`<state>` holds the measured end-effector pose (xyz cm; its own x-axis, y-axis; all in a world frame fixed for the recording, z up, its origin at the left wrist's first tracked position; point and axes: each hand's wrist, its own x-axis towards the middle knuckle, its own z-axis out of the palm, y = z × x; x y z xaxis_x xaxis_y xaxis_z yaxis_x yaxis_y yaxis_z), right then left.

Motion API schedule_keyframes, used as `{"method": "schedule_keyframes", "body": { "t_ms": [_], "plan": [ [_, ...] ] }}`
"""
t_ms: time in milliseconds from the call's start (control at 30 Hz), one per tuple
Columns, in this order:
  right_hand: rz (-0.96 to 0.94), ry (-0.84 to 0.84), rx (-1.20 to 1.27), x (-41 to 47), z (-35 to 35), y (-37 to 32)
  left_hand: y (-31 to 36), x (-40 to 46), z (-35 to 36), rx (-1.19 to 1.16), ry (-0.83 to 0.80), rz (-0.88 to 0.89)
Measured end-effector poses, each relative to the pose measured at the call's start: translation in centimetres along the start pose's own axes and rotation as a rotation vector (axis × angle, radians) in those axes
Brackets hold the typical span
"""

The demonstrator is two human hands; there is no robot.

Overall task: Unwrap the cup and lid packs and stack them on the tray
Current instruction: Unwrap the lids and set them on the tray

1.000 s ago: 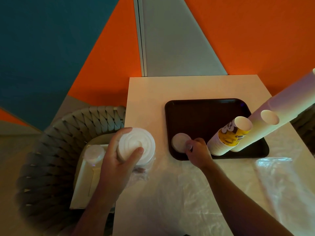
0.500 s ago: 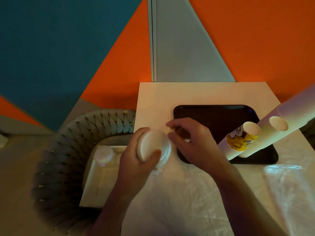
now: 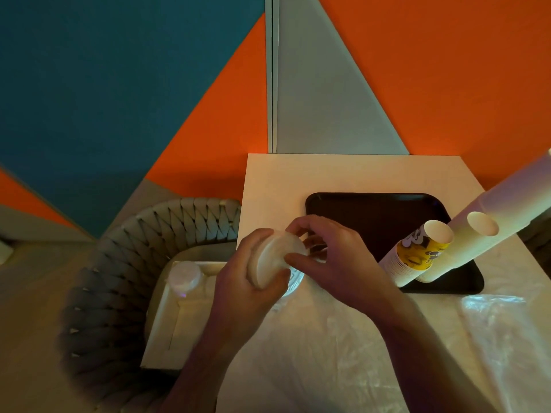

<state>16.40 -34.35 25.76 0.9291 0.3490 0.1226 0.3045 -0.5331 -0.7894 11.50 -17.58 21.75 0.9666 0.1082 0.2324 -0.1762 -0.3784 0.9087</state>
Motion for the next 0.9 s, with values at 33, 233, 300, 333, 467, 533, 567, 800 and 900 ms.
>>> {"method": "schedule_keyframes", "body": {
  "t_ms": [33,233,300,333,467,533,567,800,900],
  "plan": [
    [0.020,-0.002,0.006,0.0,-0.1,-0.2,-0.1,0.0,-0.1,-0.003,-0.007,-0.004],
    [0.084,-0.039,0.159,0.2,-1.0,-1.0,-0.5,0.3,-0.6,-0.037,-0.090,0.020],
    [0.101,-0.044,0.166,0.2,-1.1,-0.9,-0.6,0.4,-0.9,-0.055,-0.122,0.017],
    [0.107,-0.041,0.166,0.2,-1.1,-0.9,-0.6,0.4,-1.0,-0.064,-0.135,0.016],
    [0.124,-0.030,0.188,0.3,-1.2,-0.5,-0.4,0.7,-1.2,-0.086,-0.138,0.030],
    [0.131,-0.042,0.257,0.3,-1.2,-0.2,-0.2,0.7,-1.3,-0.136,-0.120,-0.024],
    [0.137,-0.039,0.314,0.3,-1.2,-0.1,-0.2,0.6,-1.4,-0.169,-0.113,-0.056],
    [0.157,0.097,0.391,0.0,-0.2,0.5,0.2,0.5,-1.5,-0.338,-0.070,-0.140],
    [-0.003,0.041,0.182,-0.6,0.2,0.6,0.3,0.5,-1.4,-0.313,-0.048,-0.139]
  ]
}}
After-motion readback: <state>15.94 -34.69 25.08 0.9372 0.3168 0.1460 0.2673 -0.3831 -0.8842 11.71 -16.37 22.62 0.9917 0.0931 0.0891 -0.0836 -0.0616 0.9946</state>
